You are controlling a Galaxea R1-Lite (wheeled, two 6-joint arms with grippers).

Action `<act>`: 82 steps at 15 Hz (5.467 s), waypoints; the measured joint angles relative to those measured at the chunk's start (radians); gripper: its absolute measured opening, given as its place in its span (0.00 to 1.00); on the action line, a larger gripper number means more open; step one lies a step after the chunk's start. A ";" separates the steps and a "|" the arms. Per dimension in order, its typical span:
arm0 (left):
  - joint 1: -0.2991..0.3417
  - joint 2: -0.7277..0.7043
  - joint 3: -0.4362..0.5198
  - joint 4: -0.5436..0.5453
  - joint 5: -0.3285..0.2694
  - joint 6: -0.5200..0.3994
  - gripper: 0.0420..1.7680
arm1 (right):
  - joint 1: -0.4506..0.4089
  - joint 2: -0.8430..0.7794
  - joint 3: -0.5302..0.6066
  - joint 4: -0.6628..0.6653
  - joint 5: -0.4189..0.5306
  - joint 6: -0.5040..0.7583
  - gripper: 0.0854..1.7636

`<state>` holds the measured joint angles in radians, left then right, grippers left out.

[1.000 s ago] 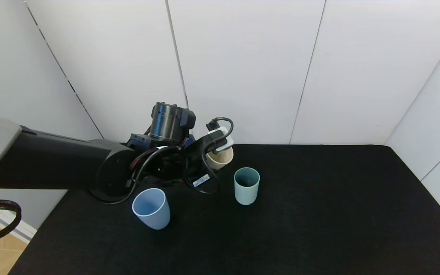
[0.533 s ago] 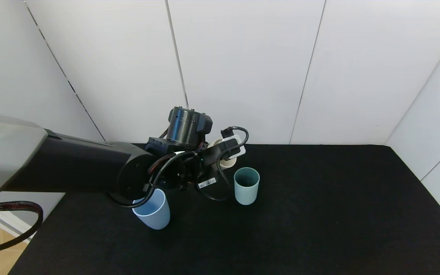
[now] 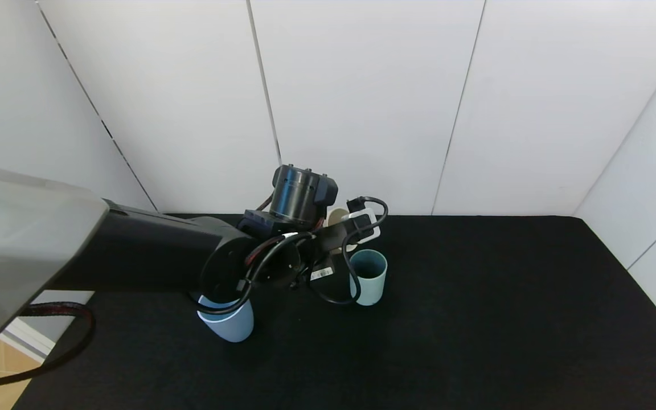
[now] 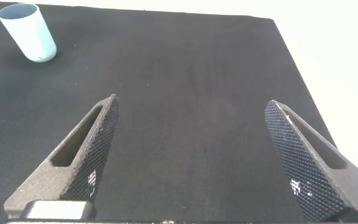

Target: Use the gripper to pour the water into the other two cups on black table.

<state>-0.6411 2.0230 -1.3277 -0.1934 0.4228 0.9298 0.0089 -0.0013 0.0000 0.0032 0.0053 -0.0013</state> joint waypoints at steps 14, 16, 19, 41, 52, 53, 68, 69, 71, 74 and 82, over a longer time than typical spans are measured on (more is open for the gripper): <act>-0.073 0.072 -0.024 -0.002 0.173 0.079 0.66 | 0.000 0.000 0.000 0.000 0.000 0.000 0.97; -0.076 0.080 -0.024 -0.001 0.192 0.092 0.66 | 0.000 0.000 0.000 0.000 0.000 0.000 0.97; -0.079 0.083 -0.024 0.000 0.216 0.114 0.66 | 0.000 0.000 0.000 0.000 0.000 0.000 0.97; -0.085 0.080 -0.054 -0.009 0.240 0.024 0.66 | 0.000 0.000 0.000 0.000 0.000 0.000 0.97; 0.031 -0.085 -0.009 0.169 0.032 -0.327 0.66 | 0.000 0.000 0.000 0.000 0.000 0.000 0.97; 0.056 -0.111 -0.009 0.186 0.001 -0.339 0.66 | 0.000 0.000 0.000 0.000 0.000 0.000 0.97; 0.572 -0.521 0.251 0.286 -0.391 -0.221 0.66 | 0.000 0.000 0.000 0.000 0.000 0.001 0.97; 0.608 -0.548 0.283 0.280 -0.421 -0.173 0.66 | 0.000 0.000 0.000 -0.001 0.000 0.001 0.97; 0.665 -0.595 0.345 0.274 -0.461 -0.093 0.66 | 0.000 0.000 0.000 0.000 0.000 0.001 0.97; 0.693 -0.637 0.423 0.260 -0.467 -0.010 0.66 | 0.000 0.000 0.000 -0.001 0.000 0.001 0.97; 0.651 -0.648 0.556 0.167 -0.452 0.207 0.66 | 0.000 0.000 0.000 0.000 0.000 0.001 0.97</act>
<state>0.0100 1.3749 -0.7721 -0.0264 -0.0294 1.1368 0.0089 -0.0013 0.0000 0.0028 0.0053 0.0000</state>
